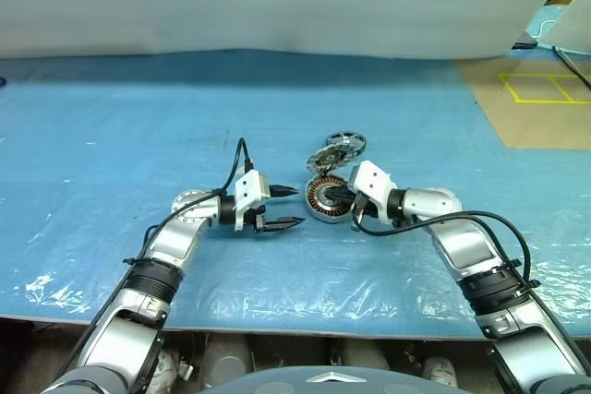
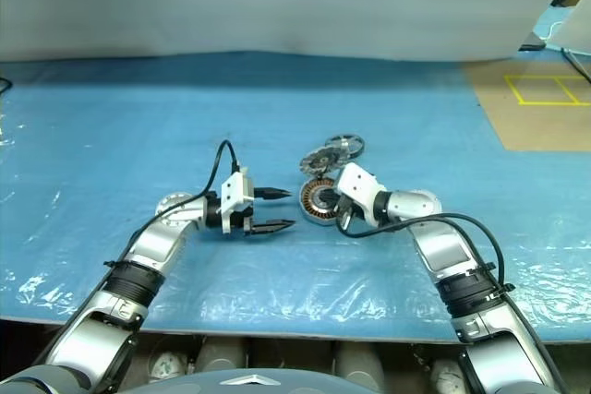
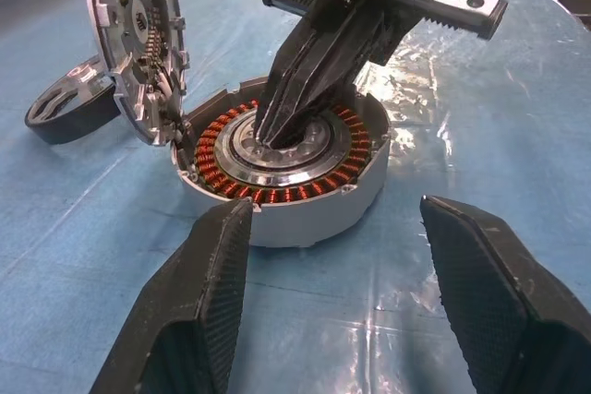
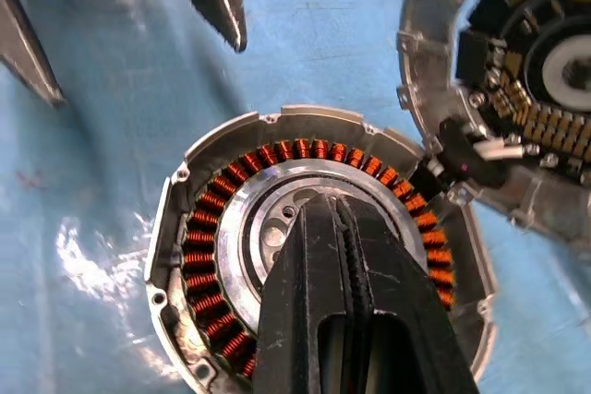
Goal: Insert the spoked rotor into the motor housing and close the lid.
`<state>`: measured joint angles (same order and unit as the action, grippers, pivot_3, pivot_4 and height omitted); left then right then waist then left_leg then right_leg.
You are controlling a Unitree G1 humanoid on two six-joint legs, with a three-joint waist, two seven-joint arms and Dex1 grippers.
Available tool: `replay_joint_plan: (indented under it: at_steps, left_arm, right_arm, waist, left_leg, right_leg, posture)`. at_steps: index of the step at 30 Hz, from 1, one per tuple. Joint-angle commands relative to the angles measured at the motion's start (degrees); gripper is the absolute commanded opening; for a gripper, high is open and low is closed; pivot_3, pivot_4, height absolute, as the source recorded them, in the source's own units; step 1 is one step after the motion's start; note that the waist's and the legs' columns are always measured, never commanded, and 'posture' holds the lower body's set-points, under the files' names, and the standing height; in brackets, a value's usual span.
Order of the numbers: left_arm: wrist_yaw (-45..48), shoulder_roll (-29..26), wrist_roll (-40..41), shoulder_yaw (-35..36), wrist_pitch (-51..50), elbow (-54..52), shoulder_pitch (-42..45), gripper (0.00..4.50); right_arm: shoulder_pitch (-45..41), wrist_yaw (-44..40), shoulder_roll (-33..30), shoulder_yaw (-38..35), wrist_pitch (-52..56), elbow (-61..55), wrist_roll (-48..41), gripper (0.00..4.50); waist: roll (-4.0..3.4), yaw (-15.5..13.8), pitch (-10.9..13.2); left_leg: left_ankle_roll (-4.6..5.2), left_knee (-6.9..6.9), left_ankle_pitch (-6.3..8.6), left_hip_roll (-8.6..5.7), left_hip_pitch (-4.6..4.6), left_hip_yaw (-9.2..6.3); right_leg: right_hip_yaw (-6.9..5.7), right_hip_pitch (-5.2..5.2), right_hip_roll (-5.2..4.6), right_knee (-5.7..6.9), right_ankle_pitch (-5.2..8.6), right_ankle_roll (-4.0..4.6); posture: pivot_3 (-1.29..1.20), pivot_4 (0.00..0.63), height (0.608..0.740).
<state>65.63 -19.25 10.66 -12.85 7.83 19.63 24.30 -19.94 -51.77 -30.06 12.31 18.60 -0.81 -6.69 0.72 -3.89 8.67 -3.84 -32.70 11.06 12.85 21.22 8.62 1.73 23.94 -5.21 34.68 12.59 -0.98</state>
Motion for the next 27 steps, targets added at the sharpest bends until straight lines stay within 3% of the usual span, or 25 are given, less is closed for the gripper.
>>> replay_joint_plan:
  at_steps: [1,9,19,27]
  left_arm:
    - [0.0,0.26,0.39,0.65,1.77,0.62,0.42,3.03]
    - [0.18,0.51,0.13,0.55,2.36,1.63,1.41,3.03]
    - [-0.14,-0.07,1.1,1.31,0.87,-0.75,0.57,3.03]
    - [-0.59,0.3,2.21,2.93,0.72,1.03,2.21,3.03]
  right_arm:
    - [0.25,-1.45,0.6,-2.47,7.24,-4.61,-6.09,0.02]
    - [0.91,0.66,-0.02,1.94,5.29,-2.09,-0.69,0.02]
    - [0.03,2.18,4.38,-11.46,20.54,-10.28,-19.22,0.02]
    - [1.05,1.91,-2.51,-15.5,24.75,-15.11,-22.58,0.02]
  waist:
    - [-0.02,0.0,0.02]
    - [-0.05,-0.04,0.03]
    - [-0.15,-0.14,0.11]
    - [-0.15,-0.24,0.11]
  left_leg:
    - [0.0,0.01,-0.01,0.0,0.11,0.0]
    - [-0.03,0.11,-0.01,0.01,0.26,0.0]
    - [-0.03,0.04,-0.01,0.0,0.24,0.03]
    - [-0.04,0.09,-0.02,-0.01,0.24,0.03]
  right_leg:
    - [-0.01,0.12,0.02,0.04,-0.01,0.0]
    - [-0.06,0.31,0.01,0.07,-0.01,0.0]
    - [0.0,0.29,-0.01,0.06,-0.01,0.01]
    - [-0.03,0.28,0.0,0.05,-0.01,0.0]
  posture:
    - [0.0,0.15,0.74]
    - [0.0,0.15,0.74]
    - [0.0,0.15,0.74]
    - [0.0,0.15,0.74]
